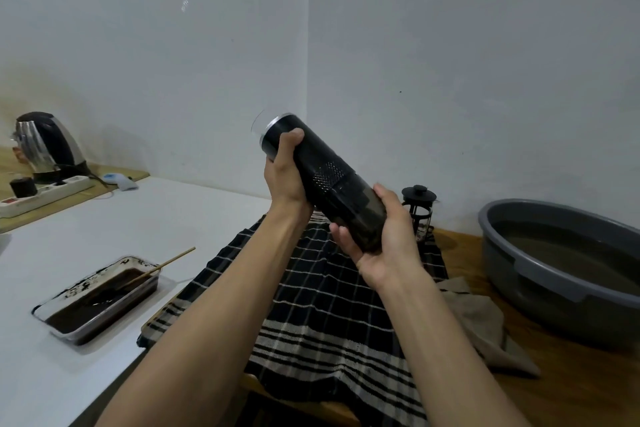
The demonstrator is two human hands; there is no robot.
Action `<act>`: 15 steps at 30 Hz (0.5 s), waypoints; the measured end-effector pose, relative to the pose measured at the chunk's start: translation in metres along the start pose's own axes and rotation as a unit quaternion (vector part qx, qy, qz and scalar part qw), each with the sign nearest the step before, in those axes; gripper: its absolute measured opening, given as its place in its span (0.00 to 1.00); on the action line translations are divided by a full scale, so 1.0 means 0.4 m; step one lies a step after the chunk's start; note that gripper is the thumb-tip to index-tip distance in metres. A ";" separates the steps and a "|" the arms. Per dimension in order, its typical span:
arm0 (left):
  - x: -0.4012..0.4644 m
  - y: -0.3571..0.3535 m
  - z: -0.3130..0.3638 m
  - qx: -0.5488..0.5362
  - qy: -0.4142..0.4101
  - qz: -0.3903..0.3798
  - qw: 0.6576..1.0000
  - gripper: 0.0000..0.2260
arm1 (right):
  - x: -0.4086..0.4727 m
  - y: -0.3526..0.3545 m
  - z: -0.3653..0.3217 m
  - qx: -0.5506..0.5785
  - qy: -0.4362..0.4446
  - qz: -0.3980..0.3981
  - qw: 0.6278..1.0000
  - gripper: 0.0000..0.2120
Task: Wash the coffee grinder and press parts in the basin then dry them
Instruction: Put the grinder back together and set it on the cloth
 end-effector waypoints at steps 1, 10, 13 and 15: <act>-0.001 0.015 -0.009 -0.021 0.027 0.032 0.999 0.23 | 0.000 0.008 -0.002 0.000 0.010 -0.002 1.000 0.20; 0.000 0.106 0.018 -0.045 0.069 0.166 0.983 0.19 | 0.024 0.059 -0.112 -0.119 0.235 -0.030 0.964 0.26; -0.006 0.093 0.040 -0.053 0.064 0.174 0.981 0.17 | -0.005 0.044 -0.115 -0.259 0.315 -0.046 0.912 0.32; -0.007 0.085 0.044 -0.048 0.063 0.172 0.982 0.19 | -0.019 0.027 -0.115 -0.303 0.355 -0.067 0.882 0.34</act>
Point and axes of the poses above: each hand's wrist, its own x-axis towards the middle knuckle, its own y-axis out of the back of the hand, z = x × y, the point moved 9 cm from there along x, towards the middle knuckle, and after that the axes turned 7 degrees about y, right-handed, at the moved point
